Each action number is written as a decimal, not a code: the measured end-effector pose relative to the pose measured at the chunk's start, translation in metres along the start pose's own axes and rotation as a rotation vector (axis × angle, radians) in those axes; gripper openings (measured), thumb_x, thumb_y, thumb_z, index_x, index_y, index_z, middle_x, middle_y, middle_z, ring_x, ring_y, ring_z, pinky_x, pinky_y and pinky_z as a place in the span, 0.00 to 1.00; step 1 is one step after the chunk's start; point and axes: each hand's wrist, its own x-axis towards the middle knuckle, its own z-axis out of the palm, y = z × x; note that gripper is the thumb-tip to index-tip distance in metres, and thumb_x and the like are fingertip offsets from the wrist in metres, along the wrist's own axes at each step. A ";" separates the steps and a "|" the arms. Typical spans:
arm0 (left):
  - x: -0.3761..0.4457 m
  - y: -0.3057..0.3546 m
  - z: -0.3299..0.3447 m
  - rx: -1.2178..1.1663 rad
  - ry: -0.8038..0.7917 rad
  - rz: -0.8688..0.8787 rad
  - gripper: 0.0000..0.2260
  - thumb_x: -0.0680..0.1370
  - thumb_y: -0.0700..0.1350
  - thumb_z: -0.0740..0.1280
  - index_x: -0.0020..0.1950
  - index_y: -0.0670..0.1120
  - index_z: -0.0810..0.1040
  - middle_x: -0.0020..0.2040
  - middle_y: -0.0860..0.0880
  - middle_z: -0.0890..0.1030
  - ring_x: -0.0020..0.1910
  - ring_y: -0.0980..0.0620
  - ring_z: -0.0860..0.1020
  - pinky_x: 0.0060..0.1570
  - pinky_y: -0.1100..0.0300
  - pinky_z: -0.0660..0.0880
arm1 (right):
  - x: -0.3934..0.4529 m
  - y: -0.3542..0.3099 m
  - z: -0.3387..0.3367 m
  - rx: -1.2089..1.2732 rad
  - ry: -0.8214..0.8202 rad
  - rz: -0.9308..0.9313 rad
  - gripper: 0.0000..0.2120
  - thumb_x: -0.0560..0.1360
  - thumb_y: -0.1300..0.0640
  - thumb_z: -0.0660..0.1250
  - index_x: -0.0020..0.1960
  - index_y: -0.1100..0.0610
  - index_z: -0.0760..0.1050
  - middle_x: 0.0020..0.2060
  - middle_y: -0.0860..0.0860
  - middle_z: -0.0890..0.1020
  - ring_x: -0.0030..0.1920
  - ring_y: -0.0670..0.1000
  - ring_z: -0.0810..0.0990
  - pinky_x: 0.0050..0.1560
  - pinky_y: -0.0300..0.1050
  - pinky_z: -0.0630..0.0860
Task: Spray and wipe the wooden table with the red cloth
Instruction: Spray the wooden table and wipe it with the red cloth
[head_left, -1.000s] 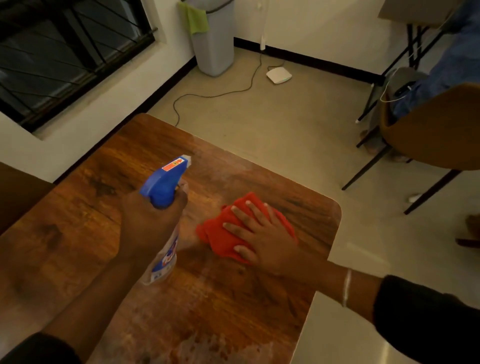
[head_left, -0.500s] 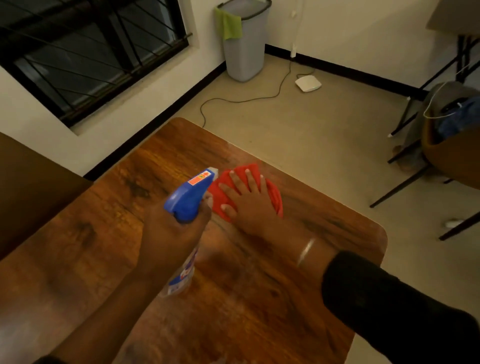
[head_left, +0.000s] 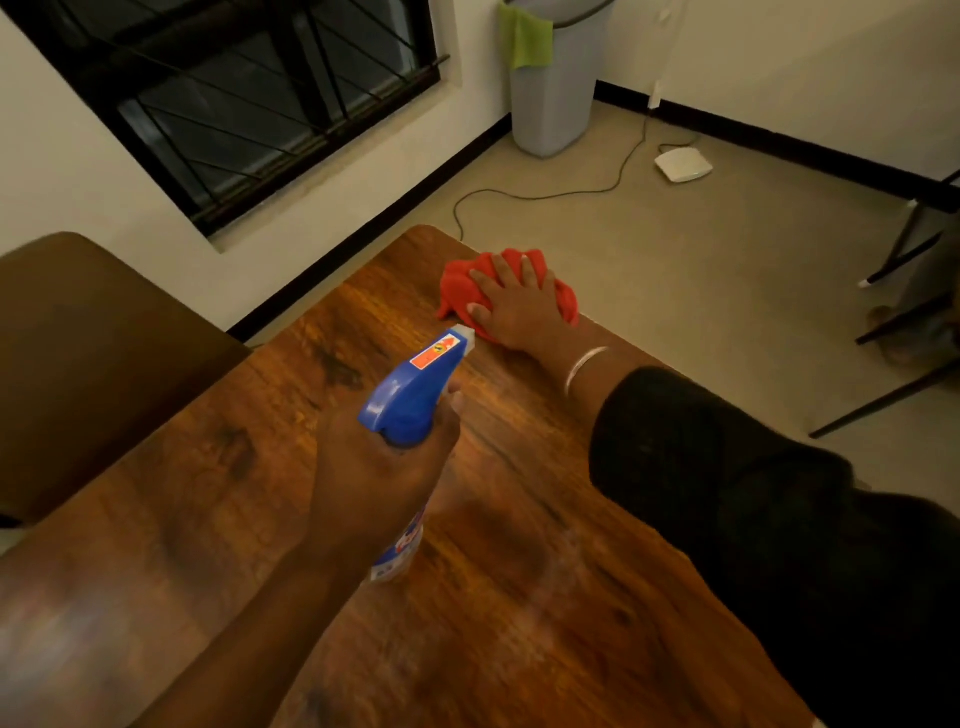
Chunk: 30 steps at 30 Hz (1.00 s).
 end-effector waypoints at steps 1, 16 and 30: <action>0.001 0.001 0.001 0.007 -0.007 -0.012 0.14 0.73 0.56 0.73 0.44 0.46 0.78 0.32 0.39 0.78 0.31 0.45 0.79 0.31 0.57 0.77 | -0.008 0.001 0.001 -0.003 0.015 -0.019 0.32 0.85 0.34 0.49 0.86 0.43 0.49 0.86 0.53 0.47 0.84 0.66 0.44 0.81 0.72 0.42; 0.015 -0.004 -0.003 0.007 -0.041 -0.005 0.18 0.71 0.61 0.68 0.44 0.45 0.77 0.32 0.41 0.78 0.29 0.45 0.78 0.31 0.55 0.79 | -0.045 0.040 0.014 -0.039 0.056 -0.040 0.32 0.83 0.30 0.45 0.84 0.38 0.50 0.86 0.51 0.48 0.84 0.65 0.46 0.80 0.73 0.47; 0.015 0.008 0.006 0.031 -0.083 0.070 0.09 0.76 0.49 0.70 0.39 0.50 0.74 0.29 0.53 0.78 0.29 0.57 0.79 0.31 0.70 0.74 | -0.301 0.046 0.073 -0.042 0.088 -0.140 0.29 0.86 0.33 0.46 0.85 0.38 0.48 0.86 0.48 0.46 0.85 0.61 0.42 0.79 0.73 0.43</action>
